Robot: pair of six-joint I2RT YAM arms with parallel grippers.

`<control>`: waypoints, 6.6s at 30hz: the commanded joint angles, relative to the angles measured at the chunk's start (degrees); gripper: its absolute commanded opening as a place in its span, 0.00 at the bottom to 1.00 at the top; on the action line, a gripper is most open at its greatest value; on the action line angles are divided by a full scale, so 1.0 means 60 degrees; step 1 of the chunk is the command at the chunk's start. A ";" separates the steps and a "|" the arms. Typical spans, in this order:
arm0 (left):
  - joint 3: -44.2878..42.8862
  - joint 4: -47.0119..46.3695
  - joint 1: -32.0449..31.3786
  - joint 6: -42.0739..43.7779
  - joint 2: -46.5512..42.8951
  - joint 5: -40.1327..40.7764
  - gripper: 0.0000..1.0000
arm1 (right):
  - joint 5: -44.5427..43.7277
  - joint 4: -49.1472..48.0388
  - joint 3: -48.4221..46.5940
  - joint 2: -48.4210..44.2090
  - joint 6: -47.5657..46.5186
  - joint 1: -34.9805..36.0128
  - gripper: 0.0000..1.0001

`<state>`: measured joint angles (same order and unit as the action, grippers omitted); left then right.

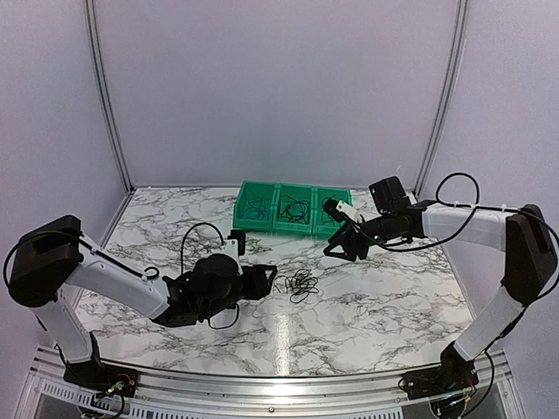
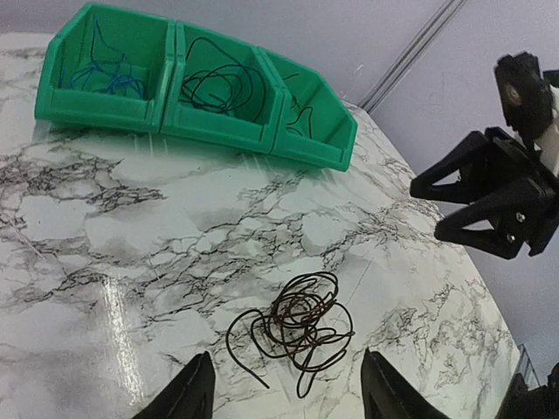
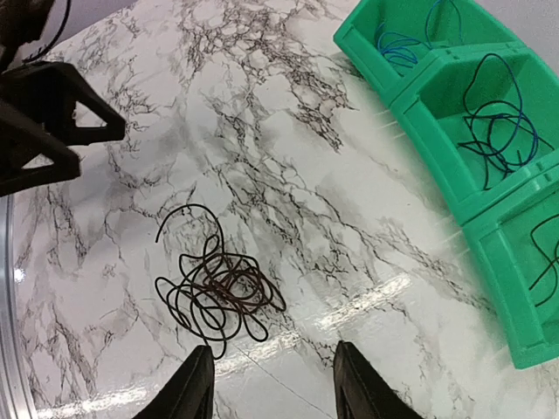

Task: Untangle the cables

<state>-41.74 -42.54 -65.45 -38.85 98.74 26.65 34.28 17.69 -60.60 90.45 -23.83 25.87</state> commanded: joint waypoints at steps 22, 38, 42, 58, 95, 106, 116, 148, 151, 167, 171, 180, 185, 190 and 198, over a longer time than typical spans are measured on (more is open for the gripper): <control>-0.2695 0.2513 0.1368 -0.2448 0.2660 -0.3853 0.38 | 0.0635 -0.0370 -0.0095 -0.0266 -0.1491 0.0175 0.47; -0.1965 0.2479 0.1421 -0.1767 0.1684 -0.3645 0.00 | -0.1163 -0.0134 -0.0477 0.1206 -0.1862 0.1969 0.68; -0.1455 0.2366 0.1304 -0.1711 0.1317 -0.3346 0.00 | -0.1333 -0.0468 -0.0696 0.1816 -0.1233 0.2233 0.69; 0.0442 0.1957 0.1079 -0.1765 -0.1000 -0.2296 0.00 | -0.2345 -0.0226 -0.1507 0.4149 -0.0787 0.2996 0.36; -0.2189 1.0415 0.1088 0.2071 -0.9699 0.3511 0.00 | -0.3586 0.0933 -0.2424 0.5181 -0.0693 0.2769 0.48; -0.2484 1.0195 0.1091 0.2040 -0.8336 0.1648 0.00 | -0.3204 0.1083 -0.2352 0.3901 -0.0897 0.2672 0.47; -0.1081 0.8840 0.1092 0.1450 -0.7635 0.0824 0.00 | -0.2933 0.0801 -0.1692 0.1399 -0.1094 0.2137 0.51; 0.4061 0.4758 0.1184 -0.0109 -0.8664 -0.1088 0.79 | -0.1461 0.2145 -0.5719 0.5468 -0.0880 0.4153 0.58; 0.3477 0.4057 0.1294 0.0492 -0.6839 -0.1853 0.77 | -0.1363 0.2140 -0.5705 0.5504 -0.0749 0.4150 0.55; 0.0013 0.3348 0.1679 0.1938 -0.1044 -0.3277 0.70 | -0.1674 0.2227 -0.4349 0.4250 -0.1407 0.3642 0.59; -0.0265 0.3341 0.1705 0.1658 -0.0615 -0.2835 0.67 | -0.1274 0.2244 -0.4326 0.4144 -0.1269 0.3239 0.59; 0.0673 0.3299 0.1753 0.1061 -0.1869 -0.2226 0.66 | 0.0248 0.2430 -0.5048 0.4766 -0.0456 0.3081 0.60; 0.1579 0.3311 0.1753 0.0763 -0.3055 -0.1710 0.68 | 0.0534 0.2529 -0.5757 0.5365 0.0083 0.3319 0.60; 0.2188 0.3311 0.1753 0.0474 -0.3723 -0.1568 0.68 | -0.0390 0.2555 -0.6537 0.6050 0.0893 0.3559 0.59; 0.2238 0.3311 0.1766 0.0560 -0.3567 -0.1280 0.68 | -0.0835 0.2574 -0.6840 0.6157 0.1174 0.3619 0.23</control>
<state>-27.99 -22.00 -55.37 -35.86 76.51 16.88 30.52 32.49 -99.42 128.25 -18.37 47.20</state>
